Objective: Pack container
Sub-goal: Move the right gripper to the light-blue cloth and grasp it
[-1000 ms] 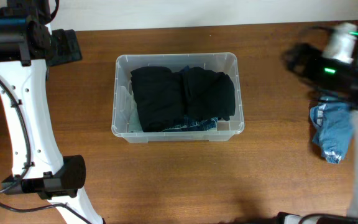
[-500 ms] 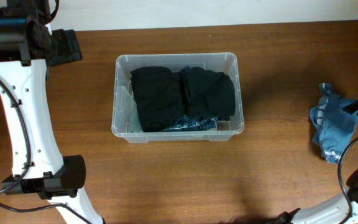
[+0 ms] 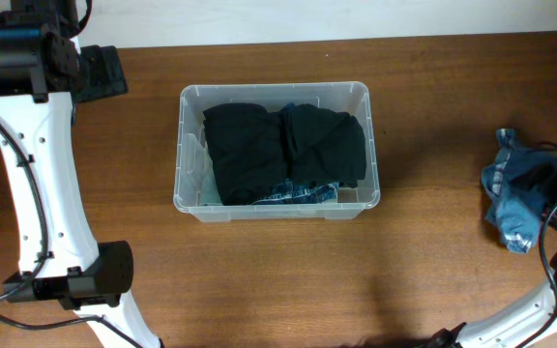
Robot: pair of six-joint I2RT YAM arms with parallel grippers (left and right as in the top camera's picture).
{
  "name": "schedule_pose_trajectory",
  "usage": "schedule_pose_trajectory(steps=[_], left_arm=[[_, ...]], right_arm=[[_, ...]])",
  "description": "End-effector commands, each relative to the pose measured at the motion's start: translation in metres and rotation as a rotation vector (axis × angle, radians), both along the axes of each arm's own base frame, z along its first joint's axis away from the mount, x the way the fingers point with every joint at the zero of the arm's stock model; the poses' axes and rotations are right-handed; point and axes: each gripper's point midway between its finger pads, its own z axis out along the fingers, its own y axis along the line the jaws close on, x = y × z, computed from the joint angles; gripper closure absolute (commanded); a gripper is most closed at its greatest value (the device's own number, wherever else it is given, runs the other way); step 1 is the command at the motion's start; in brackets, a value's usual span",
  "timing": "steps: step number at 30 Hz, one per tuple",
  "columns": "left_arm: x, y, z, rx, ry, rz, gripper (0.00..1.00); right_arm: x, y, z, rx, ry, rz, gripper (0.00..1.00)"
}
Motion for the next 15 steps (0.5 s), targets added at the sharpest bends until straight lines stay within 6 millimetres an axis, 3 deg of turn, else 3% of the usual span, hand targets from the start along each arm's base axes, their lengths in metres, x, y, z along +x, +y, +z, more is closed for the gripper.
schedule_pose_trajectory(steps=[1,2,4,10,11,12,13,14,15], left_arm=[[-0.001,0.001,0.004,0.007,-0.012,0.012,0.01],[-0.001,0.001,0.004,0.007,-0.012,0.012,0.01],[-0.001,0.001,0.004,0.007,-0.012,0.012,0.01],[-0.001,0.001,0.004,0.007,-0.012,0.012,0.01],[-0.001,0.001,0.004,0.007,-0.012,0.012,0.01],[-0.001,0.001,0.004,0.007,-0.012,0.012,0.01],[-0.001,0.001,0.004,0.007,-0.012,0.012,0.01],[-0.001,0.001,0.004,0.007,-0.012,0.012,0.01],[-0.001,0.001,0.004,0.007,-0.012,0.012,0.01]], right_arm=[[0.009,0.023,-0.010,0.131,-0.079,0.038,0.48],[0.010,0.024,-0.008,0.139,-0.086,0.037,0.63],[0.014,0.030,-0.003,0.179,-0.119,0.036,0.81],[0.030,0.053,0.035,0.307,-0.249,0.041,0.96],[0.037,0.060,0.050,0.336,-0.304,0.055,0.96],[0.051,0.079,0.083,0.387,-0.414,0.098,0.96],[0.056,0.088,0.097,0.399,-0.453,0.124,0.96],[0.066,0.113,0.126,0.405,-0.516,0.196,0.96],[0.070,0.128,0.139,0.396,-0.536,0.243,0.96]])
